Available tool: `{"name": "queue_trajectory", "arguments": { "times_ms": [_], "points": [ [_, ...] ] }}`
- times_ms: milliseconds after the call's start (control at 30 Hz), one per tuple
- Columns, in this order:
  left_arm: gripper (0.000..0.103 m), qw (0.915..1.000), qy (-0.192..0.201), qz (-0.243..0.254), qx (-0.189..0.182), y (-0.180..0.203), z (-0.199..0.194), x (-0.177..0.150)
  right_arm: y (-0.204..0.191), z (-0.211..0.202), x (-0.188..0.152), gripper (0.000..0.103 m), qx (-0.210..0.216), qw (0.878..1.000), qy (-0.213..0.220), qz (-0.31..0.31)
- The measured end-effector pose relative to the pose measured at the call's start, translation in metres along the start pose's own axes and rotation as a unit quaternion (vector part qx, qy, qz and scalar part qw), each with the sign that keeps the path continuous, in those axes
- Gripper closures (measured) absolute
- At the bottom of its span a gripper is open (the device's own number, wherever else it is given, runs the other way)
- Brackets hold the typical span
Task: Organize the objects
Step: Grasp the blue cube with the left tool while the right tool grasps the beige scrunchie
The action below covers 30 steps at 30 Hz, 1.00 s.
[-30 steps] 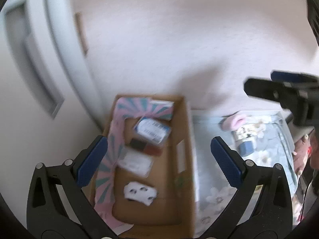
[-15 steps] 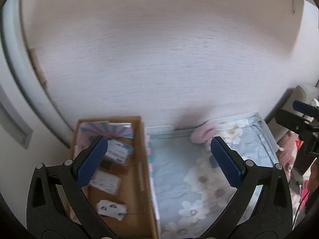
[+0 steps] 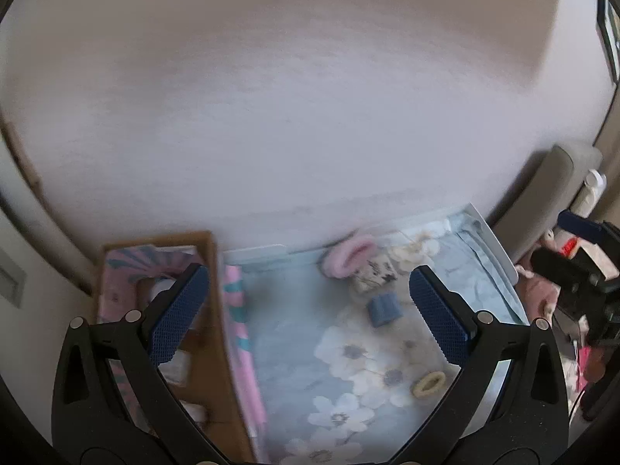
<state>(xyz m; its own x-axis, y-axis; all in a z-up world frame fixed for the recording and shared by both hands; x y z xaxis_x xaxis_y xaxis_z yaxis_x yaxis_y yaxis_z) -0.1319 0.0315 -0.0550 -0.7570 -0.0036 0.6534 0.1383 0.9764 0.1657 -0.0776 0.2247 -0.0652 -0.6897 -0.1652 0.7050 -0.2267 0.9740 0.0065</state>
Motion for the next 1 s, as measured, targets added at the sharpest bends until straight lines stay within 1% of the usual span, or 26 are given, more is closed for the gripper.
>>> {"name": "queue_trajectory", "arguments": {
  "times_ms": [200, 300, 400, 500, 567, 633, 667, 733, 800, 833, 933, 967, 1000],
  "points": [
    [0.000, 0.9993, -0.032, 0.004, -0.018, 0.023, 0.033, -0.027, -0.006, 0.017, -0.055, 0.001, 0.022, 0.999, -0.018, -0.039],
    [0.000, 0.9989, -0.040, 0.008, -0.025, 0.034, 0.054, -0.046, -0.014, 0.032, -0.089, 0.001, 0.030, 0.997, -0.022, -0.068],
    [0.000, 0.9986, -0.039, 0.014, -0.033, 0.046, 0.078, -0.068, -0.027, 0.047, -0.122, 0.001, 0.039, 0.994, -0.026, -0.096],
    [0.002, 0.9981, -0.049, 0.017, -0.033, 0.054, 0.105, -0.090, -0.040, 0.063, -0.154, 0.002, 0.046, 0.992, -0.035, -0.116],
    [0.006, 0.9977, -0.057, 0.016, -0.033, 0.056, 0.123, -0.102, -0.046, 0.073, -0.170, 0.007, 0.052, 0.990, -0.039, -0.124],
    [0.009, 0.9974, -0.060, 0.017, -0.036, 0.059, 0.138, -0.111, -0.050, 0.078, -0.180, 0.015, 0.058, 0.989, -0.038, -0.127],
    [0.011, 0.9974, -0.060, 0.020, -0.034, 0.061, 0.146, -0.115, -0.052, 0.080, -0.184, 0.017, 0.060, 0.989, -0.036, -0.128],
    [0.014, 0.9976, -0.057, 0.027, -0.027, 0.062, 0.158, -0.120, -0.052, 0.084, -0.190, 0.026, 0.063, 0.989, -0.035, -0.129],
    [0.021, 0.9977, -0.056, 0.029, -0.025, 0.064, 0.166, -0.123, -0.053, 0.088, -0.194, 0.032, 0.068, 0.989, -0.036, -0.128],
    [0.023, 0.9977, -0.056, 0.029, -0.024, 0.065, 0.172, -0.125, -0.054, 0.090, -0.196, 0.037, 0.070, 0.989, -0.036, -0.128],
    [0.025, 0.9979, -0.054, 0.031, -0.018, 0.066, 0.180, -0.127, -0.055, 0.092, -0.199, 0.045, 0.072, 0.988, -0.033, -0.131],
    [0.029, 0.9980, -0.052, 0.032, -0.016, 0.066, 0.182, -0.128, -0.056, 0.092, -0.200, 0.046, 0.072, 0.988, -0.031, -0.130],
    [0.036, 0.9980, -0.052, 0.033, -0.015, 0.067, 0.183, -0.127, -0.057, 0.091, -0.200, 0.049, 0.073, 0.988, -0.029, -0.131]
  ]
}}
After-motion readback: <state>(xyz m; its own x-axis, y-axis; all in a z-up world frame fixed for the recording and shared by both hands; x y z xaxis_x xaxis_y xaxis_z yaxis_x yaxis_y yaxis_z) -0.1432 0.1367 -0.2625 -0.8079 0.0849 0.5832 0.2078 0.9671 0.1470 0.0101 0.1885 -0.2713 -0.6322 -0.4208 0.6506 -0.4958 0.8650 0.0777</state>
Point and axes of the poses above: each gripper's, at about its wrist camera, not at the fingertips, and z roughly the way its jaws point, y to its right, x to its top, the point moved 6 cm from there along z, roughly the way its jaws point, and after that the axes turned 8 degrees about -z, right-handed, at the moved point
